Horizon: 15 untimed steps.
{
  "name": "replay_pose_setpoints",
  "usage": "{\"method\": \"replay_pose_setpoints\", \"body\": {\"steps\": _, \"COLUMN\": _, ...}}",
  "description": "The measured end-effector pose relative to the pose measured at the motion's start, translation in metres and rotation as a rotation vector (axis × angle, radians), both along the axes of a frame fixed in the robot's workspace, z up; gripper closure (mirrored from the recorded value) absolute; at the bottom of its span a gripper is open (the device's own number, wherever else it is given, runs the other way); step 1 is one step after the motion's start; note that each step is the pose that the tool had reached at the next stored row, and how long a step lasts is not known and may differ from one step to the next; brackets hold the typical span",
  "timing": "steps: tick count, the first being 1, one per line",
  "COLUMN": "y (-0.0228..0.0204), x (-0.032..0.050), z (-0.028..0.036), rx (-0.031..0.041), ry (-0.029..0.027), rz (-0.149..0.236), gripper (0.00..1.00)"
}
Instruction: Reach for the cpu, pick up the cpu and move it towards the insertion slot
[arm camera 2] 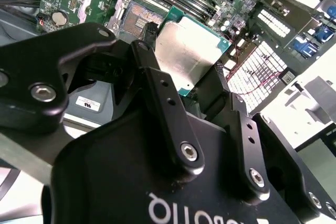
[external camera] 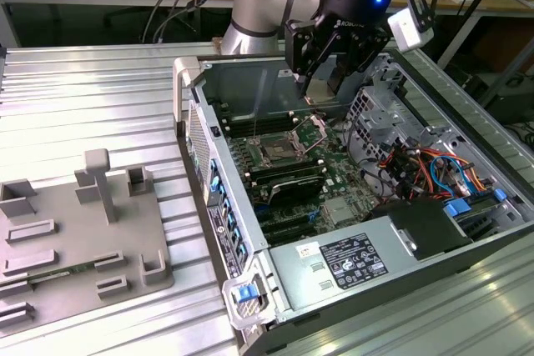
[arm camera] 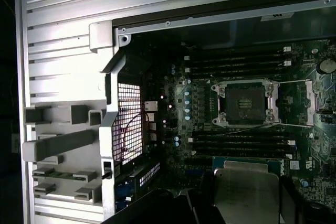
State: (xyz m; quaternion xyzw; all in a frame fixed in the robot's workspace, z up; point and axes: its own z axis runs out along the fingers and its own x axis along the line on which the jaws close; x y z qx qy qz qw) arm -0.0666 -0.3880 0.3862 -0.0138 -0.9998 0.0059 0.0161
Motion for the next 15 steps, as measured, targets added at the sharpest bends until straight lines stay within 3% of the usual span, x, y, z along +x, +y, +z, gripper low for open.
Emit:
{"method": "replay_pose_setpoints", "body": {"steps": 3, "y": 0.0034, "x": -0.0001, "z": 0.0000, "rx": 0.0000, "ry": 0.0000, "rz": -0.001, "gripper": 0.45}}
{"method": "replay_pose_setpoints", "body": {"steps": 9, "y": 0.0161, "x": 0.0000, "z": -0.0002, "rx": 0.0002, "ry": -0.0001, "rz": -0.006, "gripper": 0.45}}
{"method": "replay_pose_setpoints", "body": {"steps": 12, "y": 0.0266, "x": 0.0000, "z": -0.0002, "rx": 0.0000, "ry": 0.0000, "rz": -0.008, "gripper": 0.45}}
{"method": "replay_pose_setpoints", "body": {"steps": 15, "y": 0.0338, "x": 0.0000, "z": -0.0003, "rx": 0.0001, "ry": 0.0000, "rz": -0.010, "gripper": 0.45}}
